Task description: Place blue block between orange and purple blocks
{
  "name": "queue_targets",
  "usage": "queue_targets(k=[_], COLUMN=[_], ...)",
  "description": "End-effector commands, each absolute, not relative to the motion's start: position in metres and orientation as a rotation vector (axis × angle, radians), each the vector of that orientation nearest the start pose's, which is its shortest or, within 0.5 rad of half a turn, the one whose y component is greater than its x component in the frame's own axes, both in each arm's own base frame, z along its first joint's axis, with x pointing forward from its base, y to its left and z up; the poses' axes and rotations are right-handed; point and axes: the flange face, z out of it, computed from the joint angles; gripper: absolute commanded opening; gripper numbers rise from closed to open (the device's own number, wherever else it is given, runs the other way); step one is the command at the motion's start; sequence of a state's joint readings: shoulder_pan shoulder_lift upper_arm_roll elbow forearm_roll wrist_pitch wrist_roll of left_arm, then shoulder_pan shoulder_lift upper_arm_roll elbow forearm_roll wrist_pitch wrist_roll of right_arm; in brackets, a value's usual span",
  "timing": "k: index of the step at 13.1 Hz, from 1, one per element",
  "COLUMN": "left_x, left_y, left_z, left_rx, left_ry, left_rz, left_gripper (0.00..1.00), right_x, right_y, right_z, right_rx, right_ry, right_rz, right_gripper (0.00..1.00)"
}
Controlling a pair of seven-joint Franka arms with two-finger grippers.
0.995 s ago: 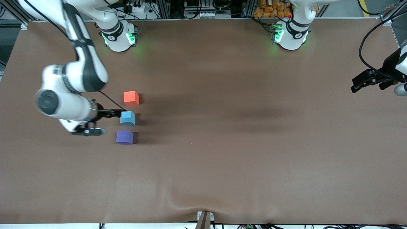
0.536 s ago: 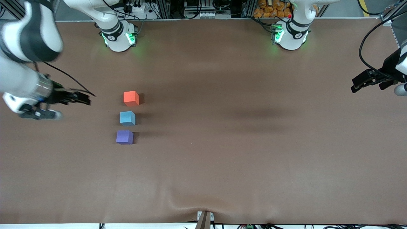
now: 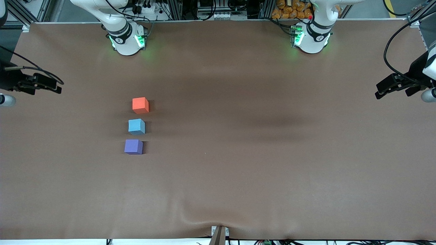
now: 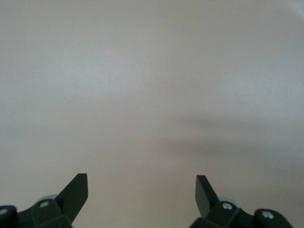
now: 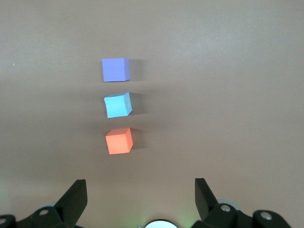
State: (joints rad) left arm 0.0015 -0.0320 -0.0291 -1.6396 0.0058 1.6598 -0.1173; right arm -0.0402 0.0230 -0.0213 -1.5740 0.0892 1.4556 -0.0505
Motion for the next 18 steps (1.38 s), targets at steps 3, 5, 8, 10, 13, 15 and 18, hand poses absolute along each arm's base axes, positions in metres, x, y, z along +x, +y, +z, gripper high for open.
queue_targets(k=[3,5,8,10,13,15,18], left_x=[0.543,0.537,0.535,0.532,0.524,0.526,0.526], left_y=[-0.022,-0.02,-0.02,-0.02,-0.031,-0.053,-0.056], left_z=[0.627,0.633,0.637,0.645,0.647,0.653,0.654], left_rx=[-3.132,-3.132,-3.133,-3.136,-3.145,-3.133,-3.134], left_ry=[-0.091,-0.093,-0.096,-0.096,-0.065,0.02,0.055], left_rz=[-0.075,-0.078,-0.075,-0.056,0.017,0.002,-0.001], left_gripper=[1.0,1.0,1.0,1.0,1.0,1.0,1.0], right_x=[0.528,0.522,0.519,0.518,0.515,0.513,0.513], right_y=[-0.015,-0.01,-0.011,-0.014,-0.014,-0.01,-0.013], right_z=[0.627,0.638,0.648,0.659,0.673,0.674,0.674], right_rx=[-3.09,-3.137,-3.141,-3.143,-3.156,-3.156,-3.153], right_ry=[-0.012,-0.05,-0.073,-0.106,-0.108,-0.11,-0.103], right_rz=[0.183,0.159,0.15,0.122,0.104,0.133,0.132], right_gripper=[1.0,1.0,1.0,1.0,1.0,1.0,1.0])
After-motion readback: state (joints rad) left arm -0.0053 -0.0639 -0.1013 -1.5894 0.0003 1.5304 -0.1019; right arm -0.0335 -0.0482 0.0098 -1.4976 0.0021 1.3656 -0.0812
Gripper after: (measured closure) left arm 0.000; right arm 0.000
